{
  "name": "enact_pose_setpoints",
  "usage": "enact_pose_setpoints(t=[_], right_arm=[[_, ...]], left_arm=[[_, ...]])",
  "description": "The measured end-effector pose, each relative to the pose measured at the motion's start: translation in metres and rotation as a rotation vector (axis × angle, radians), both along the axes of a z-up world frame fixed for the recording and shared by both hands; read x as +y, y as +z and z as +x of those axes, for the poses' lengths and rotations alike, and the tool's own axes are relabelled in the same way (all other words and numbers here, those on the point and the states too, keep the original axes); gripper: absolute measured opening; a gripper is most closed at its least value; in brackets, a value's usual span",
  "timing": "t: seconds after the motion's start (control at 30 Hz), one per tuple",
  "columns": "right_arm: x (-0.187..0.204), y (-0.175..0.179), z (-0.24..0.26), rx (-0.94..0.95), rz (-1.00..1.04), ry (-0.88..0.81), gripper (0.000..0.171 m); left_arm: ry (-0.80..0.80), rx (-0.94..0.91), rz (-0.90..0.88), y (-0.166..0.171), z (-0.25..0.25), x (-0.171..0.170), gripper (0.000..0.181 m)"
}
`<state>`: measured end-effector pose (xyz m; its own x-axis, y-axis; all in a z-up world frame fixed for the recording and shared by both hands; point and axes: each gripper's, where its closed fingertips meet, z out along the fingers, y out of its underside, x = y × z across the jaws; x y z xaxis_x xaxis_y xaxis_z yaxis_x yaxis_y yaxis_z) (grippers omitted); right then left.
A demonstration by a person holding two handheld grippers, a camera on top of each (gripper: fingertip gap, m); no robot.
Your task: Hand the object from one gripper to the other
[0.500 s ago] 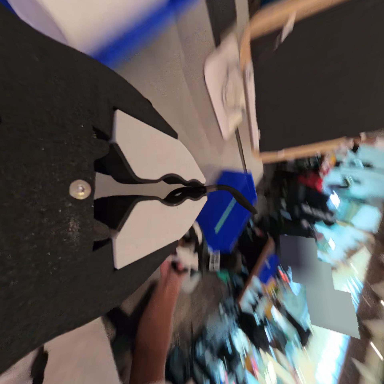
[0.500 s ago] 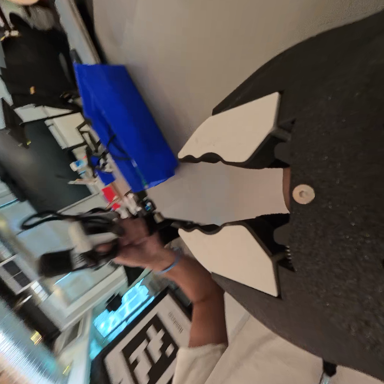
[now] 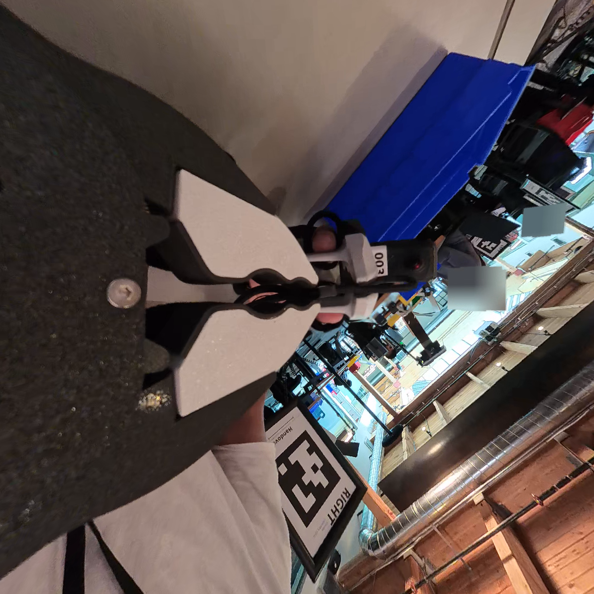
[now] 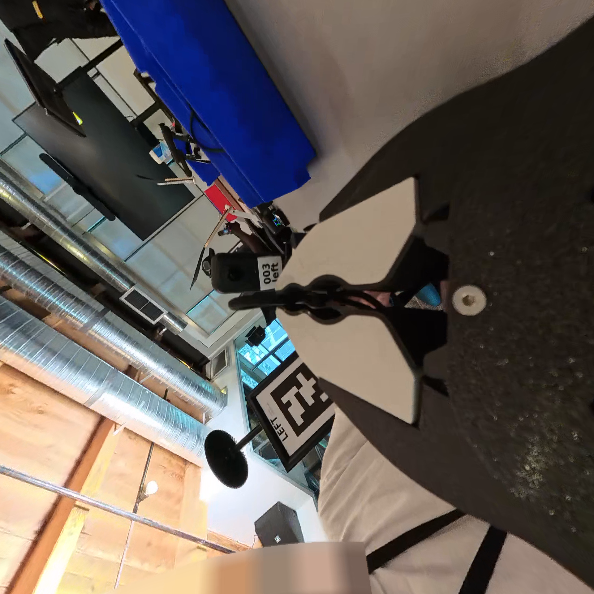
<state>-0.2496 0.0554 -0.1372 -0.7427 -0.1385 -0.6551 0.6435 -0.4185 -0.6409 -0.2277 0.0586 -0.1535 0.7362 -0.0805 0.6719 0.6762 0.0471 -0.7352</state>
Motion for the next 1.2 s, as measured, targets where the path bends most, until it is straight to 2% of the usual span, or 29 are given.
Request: enact_pose_setpoints(t=[0.2, 0.27, 0.37, 0.4, 0.43, 0.5, 0.53, 0.6, 0.67, 0.8, 1.07, 1.17, 1.2], right_arm=[[0.003, -0.025, -0.011, 0.009, 0.197, -0.08, 0.003], [0.008, -0.037, -0.016, 0.059, 0.339, -0.137, 0.002], [0.017, -0.055, -0.019, 0.187, 0.585, -0.21, 0.003], [0.016, -0.06, -0.014, 0.245, 0.657, -0.189, 0.003], [0.008, -0.058, 0.001, 0.276, 0.64, -0.088, 0.003], [-0.008, -0.049, 0.052, 0.183, 0.497, 0.31, 0.003], [-0.012, -0.06, 0.063, 0.153, 0.556, 0.405, 0.003], [-0.019, -0.084, 0.073, 0.23, 0.715, 0.433, 0.003], [-0.025, -0.092, 0.081, 0.218, 0.771, 0.49, 0.003], [-0.029, -0.113, 0.076, 0.274, 0.935, 0.449, 0.003], [-0.024, -0.112, 0.068, 0.313, 0.955, 0.381, 0.003], [-0.023, -0.108, 0.055, 0.306, 0.929, 0.3, 0.004], [-0.022, -0.104, 0.05, 0.304, 0.901, 0.26, 0.009]], left_arm=[[0.078, 0.059, -0.119, -0.025, -0.01, -0.003, 0.008], [0.123, 0.099, -0.18, -0.033, -0.018, -0.012, 0.026], [0.171, 0.193, -0.221, -0.032, -0.025, -0.026, 0.027], [0.161, 0.233, -0.237, -0.03, -0.024, -0.027, 0.027], [0.131, 0.279, -0.254, -0.029, -0.02, -0.027, 0.027], [0.042, 0.383, -0.301, -0.031, -0.007, -0.027, 0.026], [-0.013, 0.416, -0.323, -0.033, 0.001, -0.026, 0.026], [-0.138, 0.418, -0.332, -0.036, 0.021, -0.023, 0.026], [-0.212, 0.408, -0.331, -0.038, 0.037, -0.019, 0.023], [-0.219, 0.415, -0.42, -0.053, 0.04, -0.015, 0.02], [-0.184, 0.485, -0.568, -0.078, 0.03, -0.017, 0.003], [-0.108, 0.5, -0.573, -0.075, 0.019, -0.016, 0.003], [-0.067, 0.492, -0.563, -0.071, 0.012, -0.017, 0.002]])
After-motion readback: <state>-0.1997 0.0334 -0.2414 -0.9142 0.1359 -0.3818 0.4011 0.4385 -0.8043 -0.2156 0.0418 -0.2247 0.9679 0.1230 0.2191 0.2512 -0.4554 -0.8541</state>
